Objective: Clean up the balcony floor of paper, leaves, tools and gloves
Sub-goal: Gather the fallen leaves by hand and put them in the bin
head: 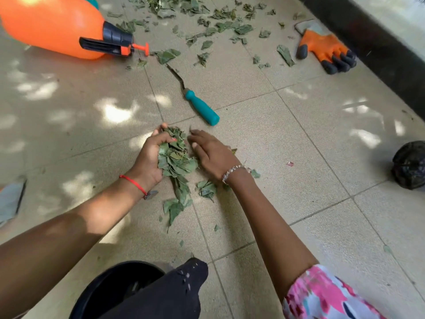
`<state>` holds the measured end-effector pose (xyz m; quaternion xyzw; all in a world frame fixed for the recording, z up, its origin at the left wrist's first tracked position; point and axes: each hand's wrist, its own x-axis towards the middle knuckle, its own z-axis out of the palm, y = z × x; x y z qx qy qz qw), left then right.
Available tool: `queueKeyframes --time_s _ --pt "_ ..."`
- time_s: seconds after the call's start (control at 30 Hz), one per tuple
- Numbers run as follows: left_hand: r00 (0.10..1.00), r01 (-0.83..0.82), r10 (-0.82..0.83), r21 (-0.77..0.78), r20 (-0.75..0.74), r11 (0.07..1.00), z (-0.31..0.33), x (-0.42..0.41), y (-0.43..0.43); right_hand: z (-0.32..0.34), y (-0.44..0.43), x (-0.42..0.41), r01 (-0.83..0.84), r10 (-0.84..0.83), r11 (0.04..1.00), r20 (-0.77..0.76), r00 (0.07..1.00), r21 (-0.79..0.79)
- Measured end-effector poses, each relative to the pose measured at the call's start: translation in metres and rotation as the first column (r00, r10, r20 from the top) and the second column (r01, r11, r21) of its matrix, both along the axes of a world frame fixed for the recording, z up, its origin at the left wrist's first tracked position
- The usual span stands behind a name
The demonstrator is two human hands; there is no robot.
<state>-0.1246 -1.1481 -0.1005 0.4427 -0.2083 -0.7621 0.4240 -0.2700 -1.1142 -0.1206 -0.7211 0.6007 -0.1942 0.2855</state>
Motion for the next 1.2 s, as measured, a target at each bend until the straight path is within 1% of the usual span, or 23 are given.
queueKeyframes --time_s 0.07,0.17,0.2,0.23,0.27,0.33,0.4,0.43,0.47,0.57,0.63,0.73,0.8,0.87,1.0,1.1,1.2 --pt "1.0 0.015 -0.015 -0.006 -0.006 1.0 -0.001 0.004 -0.001 0.005 0.026 -0.001 0.006 -0.007 1.0 0.07 0.998 0.009" --pt "1.0 0.002 -0.002 -0.004 -0.008 1.0 0.005 0.007 -0.001 0.014 0.062 0.0 0.191 -0.176 0.981 0.243 0.954 -0.039" --pt "1.0 -0.02 0.02 -0.003 -0.006 1.0 0.007 0.008 -0.001 0.016 0.071 0.002 0.237 -0.21 0.968 0.259 0.943 -0.078" --pt "0.999 -0.037 0.037 -0.003 -0.014 0.999 0.01 0.008 0.001 0.018 0.079 0.007 0.249 -0.219 0.961 0.219 0.951 -0.122" --pt "0.999 -0.049 0.048 -0.006 -0.017 0.999 0.012 0.009 0.002 0.017 0.085 0.014 0.229 -0.208 0.96 0.135 0.969 -0.16" --pt "0.998 -0.057 0.057 -0.015 -0.006 0.998 0.015 0.011 0.006 0.009 0.09 0.031 0.156 -0.176 0.973 -0.111 0.978 -0.171" --pt "0.997 -0.081 0.081 -0.013 0.0 0.997 0.018 0.015 0.009 -0.003 0.09 0.049 0.142 -0.178 0.981 -0.336 0.925 -0.128" --pt "0.995 -0.095 0.095 -0.016 -0.004 0.995 0.02 0.017 0.01 -0.007 0.087 0.056 0.167 -0.202 0.979 -0.403 0.893 -0.121" --pt "0.994 -0.107 0.107 -0.023 -0.007 0.994 0.021 0.02 0.01 -0.009 0.085 0.061 0.203 -0.238 0.971 -0.437 0.868 -0.125" --pt "0.992 -0.118 0.119 -0.033 0.034 0.992 0.023 0.034 0.01 -0.012 0.083 0.061 0.288 -0.342 0.939 -0.447 0.827 -0.187" --pt "0.99 -0.105 0.107 -0.028 0.092 0.994 0.023 0.041 0.009 -0.014 0.085 0.046 0.347 -0.407 0.912 -0.388 0.827 -0.217" --pt "0.99 -0.107 0.107 0.001 0.092 0.994 0.023 0.044 0.009 -0.011 0.086 0.016 0.452 -0.489 0.872 -0.339 0.804 -0.186" --pt "0.992 -0.102 0.101 0.007 0.073 0.995 0.023 0.04 0.011 -0.008 0.084 -0.001 0.486 -0.494 0.867 -0.327 0.806 -0.112" --pt "0.995 -0.077 0.079 -0.021 0.066 0.997 0.024 0.034 0.012 -0.006 0.081 -0.009 0.47 -0.466 0.881 -0.292 0.835 -0.064" --pt "0.998 -0.062 0.063 -0.045 0.031 0.997 0.022 0.03 0.011 -0.004 0.081 0.008 0.292 -0.298 0.954 -0.277 0.913 -0.062" --pt "0.997 -0.023 0.029 -0.081 0.076 0.996 0.021 0.033 0.011 -0.01 0.075 0.025 0.216 -0.235 0.972 -0.313 0.92 -0.095" --pt "0.991 -0.097 0.099 -0.024 0.088 0.995 0.023 0.038 0.009 -0.01 0.06 0.033 0.172 -0.197 0.979 -0.262 0.945 -0.113"
